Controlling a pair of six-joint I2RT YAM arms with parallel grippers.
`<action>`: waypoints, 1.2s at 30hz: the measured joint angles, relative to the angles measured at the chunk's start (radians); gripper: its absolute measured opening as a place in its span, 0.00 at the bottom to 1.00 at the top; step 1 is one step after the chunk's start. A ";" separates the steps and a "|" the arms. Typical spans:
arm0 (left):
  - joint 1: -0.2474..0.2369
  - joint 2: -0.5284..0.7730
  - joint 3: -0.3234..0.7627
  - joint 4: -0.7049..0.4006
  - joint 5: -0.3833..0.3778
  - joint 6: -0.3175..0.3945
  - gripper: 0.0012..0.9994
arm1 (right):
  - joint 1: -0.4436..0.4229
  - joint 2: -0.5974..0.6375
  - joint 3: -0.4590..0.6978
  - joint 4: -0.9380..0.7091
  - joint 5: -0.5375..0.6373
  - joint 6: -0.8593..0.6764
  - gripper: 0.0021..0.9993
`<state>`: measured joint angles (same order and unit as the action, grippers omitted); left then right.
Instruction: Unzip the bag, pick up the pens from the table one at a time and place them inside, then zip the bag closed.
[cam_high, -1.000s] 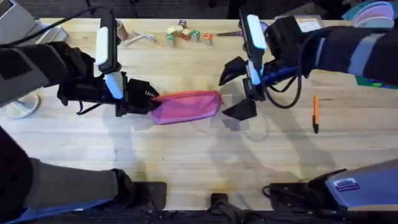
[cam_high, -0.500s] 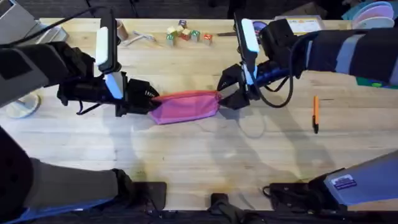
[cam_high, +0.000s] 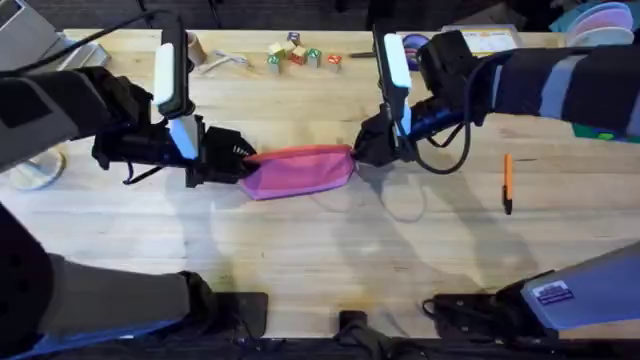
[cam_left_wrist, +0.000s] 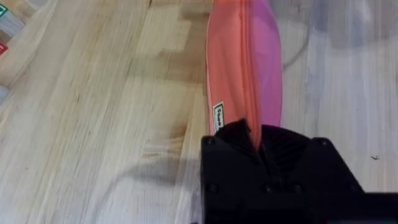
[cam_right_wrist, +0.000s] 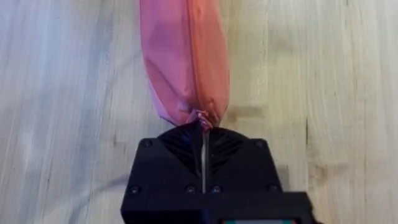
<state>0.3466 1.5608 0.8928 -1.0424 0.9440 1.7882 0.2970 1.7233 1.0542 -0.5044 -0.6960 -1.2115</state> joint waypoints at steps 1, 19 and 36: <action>0.000 0.000 0.000 0.000 0.000 0.000 0.04 | 0.000 0.000 0.000 0.000 0.000 -0.001 0.03; 0.000 0.000 0.000 0.003 0.000 0.000 0.04 | 0.000 -0.144 0.000 -0.013 0.015 0.031 0.03; 0.000 0.000 0.000 0.003 0.000 0.000 0.04 | 0.062 -0.151 0.026 -0.011 -0.032 0.102 0.03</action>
<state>0.3466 1.5604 0.8928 -1.0397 0.9436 1.7878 0.3587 1.5719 1.0801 -0.5156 -0.7277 -1.1099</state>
